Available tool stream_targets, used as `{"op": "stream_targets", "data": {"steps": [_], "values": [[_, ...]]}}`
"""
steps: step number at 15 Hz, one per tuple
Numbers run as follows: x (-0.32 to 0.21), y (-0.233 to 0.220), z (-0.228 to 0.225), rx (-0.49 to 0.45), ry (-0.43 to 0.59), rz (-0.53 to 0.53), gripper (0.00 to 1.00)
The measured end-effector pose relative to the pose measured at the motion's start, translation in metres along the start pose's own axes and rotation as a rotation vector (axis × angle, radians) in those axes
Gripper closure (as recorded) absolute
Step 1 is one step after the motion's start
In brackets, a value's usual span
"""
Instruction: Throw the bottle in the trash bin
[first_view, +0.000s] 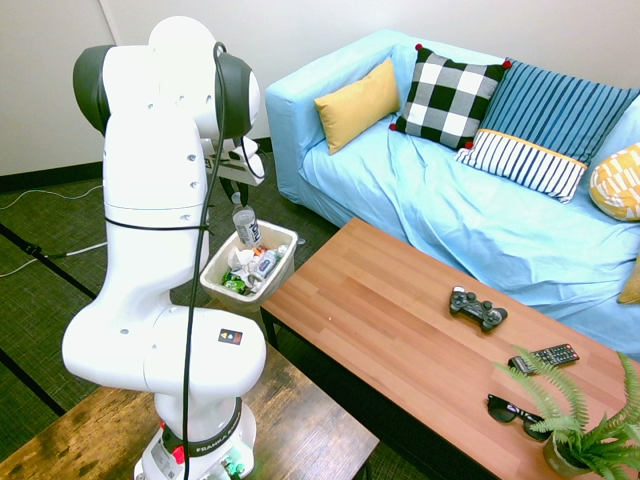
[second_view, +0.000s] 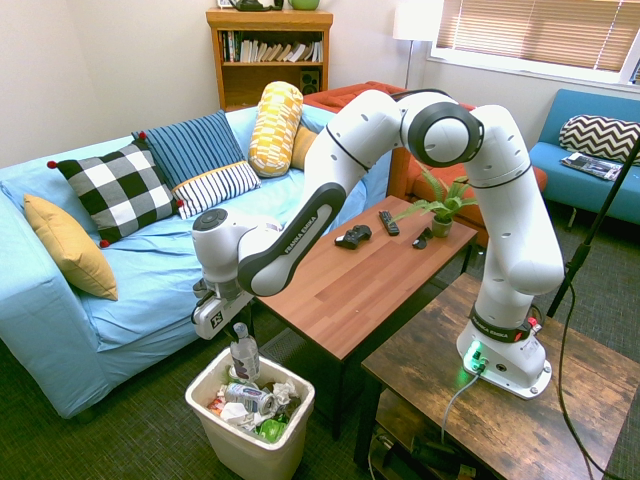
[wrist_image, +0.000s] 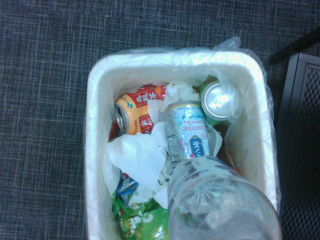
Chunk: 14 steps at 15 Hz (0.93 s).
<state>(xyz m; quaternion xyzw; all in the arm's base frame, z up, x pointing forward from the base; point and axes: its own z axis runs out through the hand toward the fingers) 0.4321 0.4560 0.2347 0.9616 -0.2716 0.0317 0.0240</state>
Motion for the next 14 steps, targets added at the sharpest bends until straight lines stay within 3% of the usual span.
{"op": "stream_targets", "data": {"steps": [14], "values": [[0.013, 0.004, -0.005, -0.009, -0.002, 0.019, 0.0]]}}
